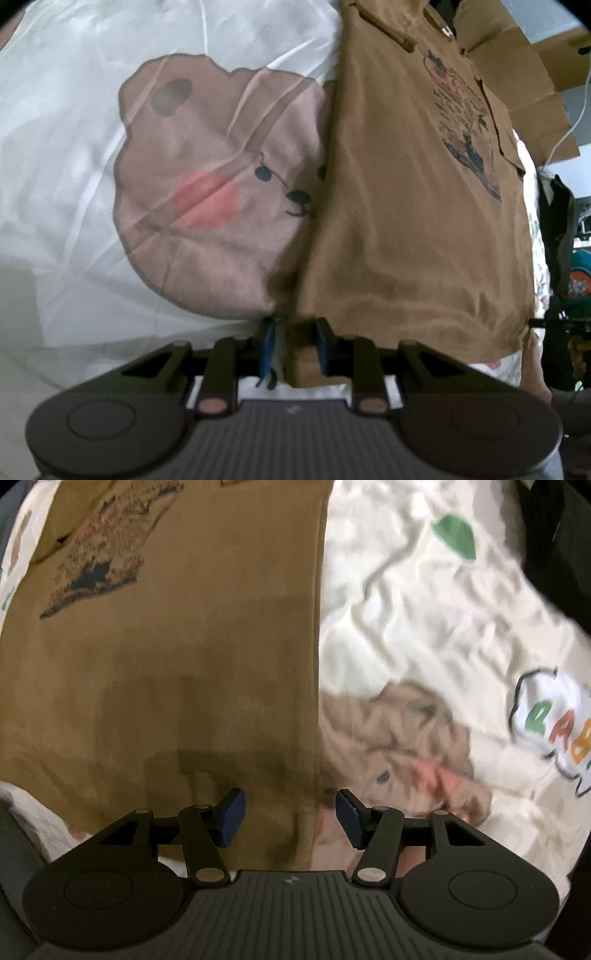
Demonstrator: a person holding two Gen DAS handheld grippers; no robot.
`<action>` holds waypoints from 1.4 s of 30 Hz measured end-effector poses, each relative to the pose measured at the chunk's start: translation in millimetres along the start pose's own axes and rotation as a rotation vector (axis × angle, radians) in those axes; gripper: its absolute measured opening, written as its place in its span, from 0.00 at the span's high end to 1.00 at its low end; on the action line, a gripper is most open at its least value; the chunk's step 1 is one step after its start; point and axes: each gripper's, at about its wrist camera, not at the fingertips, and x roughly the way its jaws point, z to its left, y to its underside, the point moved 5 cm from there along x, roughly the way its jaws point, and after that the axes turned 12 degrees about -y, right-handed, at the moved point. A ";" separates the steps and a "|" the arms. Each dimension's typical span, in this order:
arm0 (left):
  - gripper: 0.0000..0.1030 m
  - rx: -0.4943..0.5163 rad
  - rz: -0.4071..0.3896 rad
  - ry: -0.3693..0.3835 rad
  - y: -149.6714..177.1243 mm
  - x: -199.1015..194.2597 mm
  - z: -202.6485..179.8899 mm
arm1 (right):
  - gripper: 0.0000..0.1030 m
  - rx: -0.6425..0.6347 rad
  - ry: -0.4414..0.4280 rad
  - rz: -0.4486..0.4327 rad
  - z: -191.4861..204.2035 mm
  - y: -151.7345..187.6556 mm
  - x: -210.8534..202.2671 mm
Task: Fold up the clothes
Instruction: 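Pinch the T-shirt hem with both grippers, then lift the hem with both grippers and fold it over toward the collar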
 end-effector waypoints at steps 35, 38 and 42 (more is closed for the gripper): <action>0.98 -0.025 -0.109 0.076 0.2 -88.9 4.0 | 0.97 -0.003 -0.084 -0.025 19.3 23.6 -31.9; 0.98 -0.011 -0.130 0.097 -5.3 -103.2 -7.6 | 0.97 -0.049 -0.116 -0.011 37.4 21.2 -38.3; 0.98 -0.030 -0.178 0.116 -9.6 -122.2 -28.1 | 0.97 -0.070 -0.158 -0.026 49.7 6.3 -60.4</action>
